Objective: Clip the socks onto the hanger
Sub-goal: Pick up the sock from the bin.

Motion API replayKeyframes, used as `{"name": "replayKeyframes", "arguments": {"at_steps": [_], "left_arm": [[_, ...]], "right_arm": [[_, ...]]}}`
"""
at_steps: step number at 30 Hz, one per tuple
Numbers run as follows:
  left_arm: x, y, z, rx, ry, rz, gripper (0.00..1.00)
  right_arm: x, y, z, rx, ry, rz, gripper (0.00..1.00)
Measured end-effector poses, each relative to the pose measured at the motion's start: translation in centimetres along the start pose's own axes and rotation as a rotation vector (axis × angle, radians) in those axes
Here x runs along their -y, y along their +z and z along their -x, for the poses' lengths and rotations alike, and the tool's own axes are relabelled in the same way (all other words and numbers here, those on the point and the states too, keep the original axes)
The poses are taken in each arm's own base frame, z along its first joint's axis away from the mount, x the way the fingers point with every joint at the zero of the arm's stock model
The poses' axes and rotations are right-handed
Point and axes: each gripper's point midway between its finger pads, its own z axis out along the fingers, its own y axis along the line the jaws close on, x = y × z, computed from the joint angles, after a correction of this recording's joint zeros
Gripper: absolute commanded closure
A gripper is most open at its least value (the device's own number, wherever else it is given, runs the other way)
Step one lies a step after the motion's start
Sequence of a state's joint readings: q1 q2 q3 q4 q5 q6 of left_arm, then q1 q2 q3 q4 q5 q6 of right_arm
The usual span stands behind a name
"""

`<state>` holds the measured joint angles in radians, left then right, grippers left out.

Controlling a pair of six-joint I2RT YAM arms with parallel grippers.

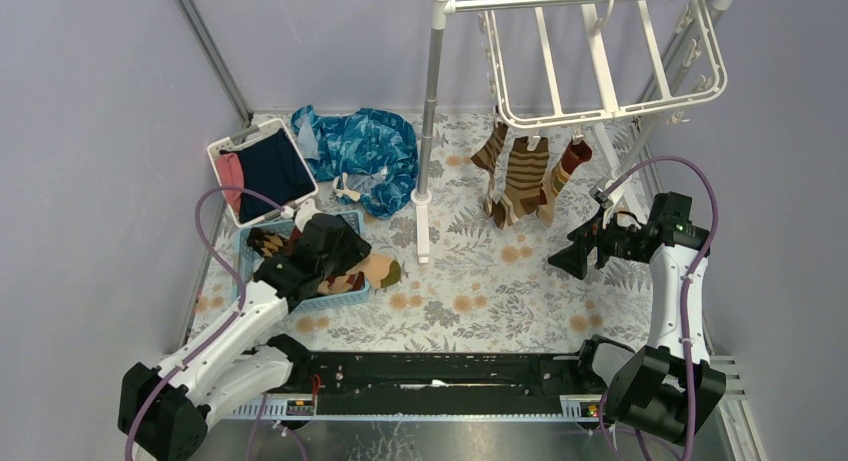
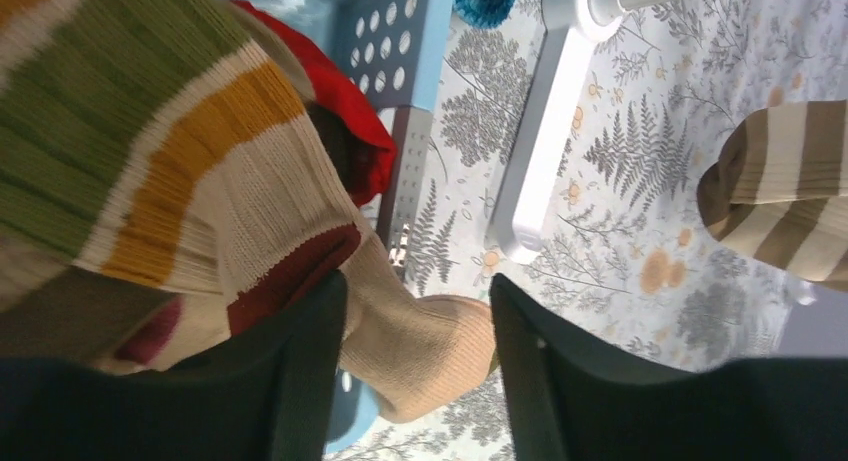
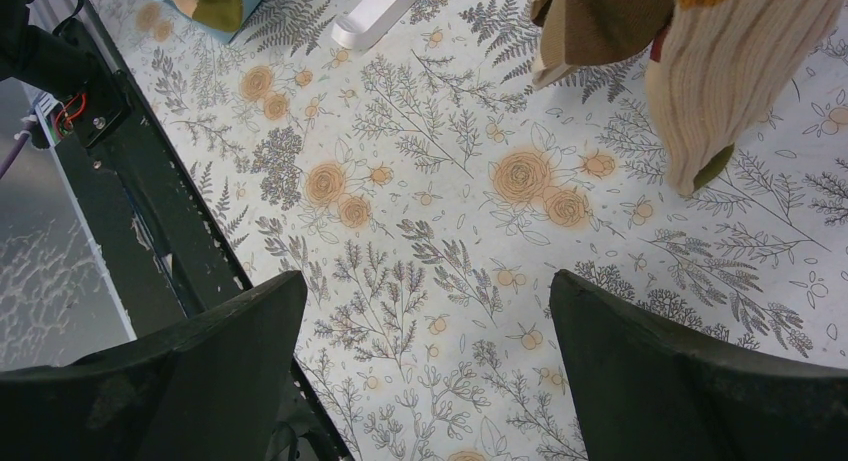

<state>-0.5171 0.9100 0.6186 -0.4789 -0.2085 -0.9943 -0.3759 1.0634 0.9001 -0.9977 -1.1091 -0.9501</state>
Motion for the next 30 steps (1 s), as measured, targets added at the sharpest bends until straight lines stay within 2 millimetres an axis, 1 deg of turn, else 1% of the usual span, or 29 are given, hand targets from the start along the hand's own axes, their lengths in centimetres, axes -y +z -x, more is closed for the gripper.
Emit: {"name": "replayKeyframes", "arguments": {"at_steps": [3, 5, 8, 11, 14, 17, 19, 23, 24, 26, 29, 30], "left_arm": [[-0.2, -0.9, 1.3, 0.056, 0.005, 0.017, 0.31], [-0.3, -2.0, 3.1, 0.130, 0.007, 0.031, 0.28], [-0.5, -3.7, 5.7, 0.244, -0.005, 0.047, 0.28], [-1.8, -4.3, 7.2, 0.309, -0.033, 0.091, 0.30], [-4.0, -4.1, 8.3, 0.351, -0.088, 0.167, 0.34], [-6.7, -3.6, 8.9, 0.369, -0.146, 0.253, 0.39], [-8.3, -3.4, 9.2, 0.374, -0.184, 0.305, 0.40], [-10.6, -2.5, 9.0, 0.357, -0.235, 0.367, 0.41], [-11.0, -2.3, 8.7, 0.347, -0.240, 0.376, 0.41], [-11.5, -1.7, 8.1, 0.320, -0.248, 0.387, 0.47], [-11.7, -0.8, 7.6, 0.286, -0.256, 0.381, 0.55], [-11.7, -0.5, 7.5, 0.279, -0.260, 0.379, 0.59]], "right_arm": [[0.0, 0.0, 0.0, -0.001, 0.001, 0.001, 0.00], [-0.1, 0.0, 0.0, -0.001, 0.003, 0.002, 0.00], [-0.1, 0.0, -0.1, -0.001, 0.003, 0.003, 0.00], [-0.1, 0.0, -0.1, -0.001, 0.002, 0.004, 0.00], [-0.2, 0.0, -0.1, -0.002, 0.003, 0.005, 0.00], [-0.2, 0.0, -0.1, -0.002, 0.001, 0.007, 0.00], [-0.2, 0.0, -0.1, -0.003, -0.001, 0.007, 0.00], [-0.1, 0.0, -0.1, -0.003, -0.004, 0.008, 0.00], [-0.1, 0.0, -0.1, -0.003, -0.005, 0.008, 0.00], [-0.1, 0.0, -0.1, -0.003, -0.006, 0.008, 0.00], [-0.1, 0.0, -0.1, -0.003, -0.008, 0.008, 0.00], [-0.1, 0.0, 0.0, -0.003, -0.009, 0.007, 0.00]]}}
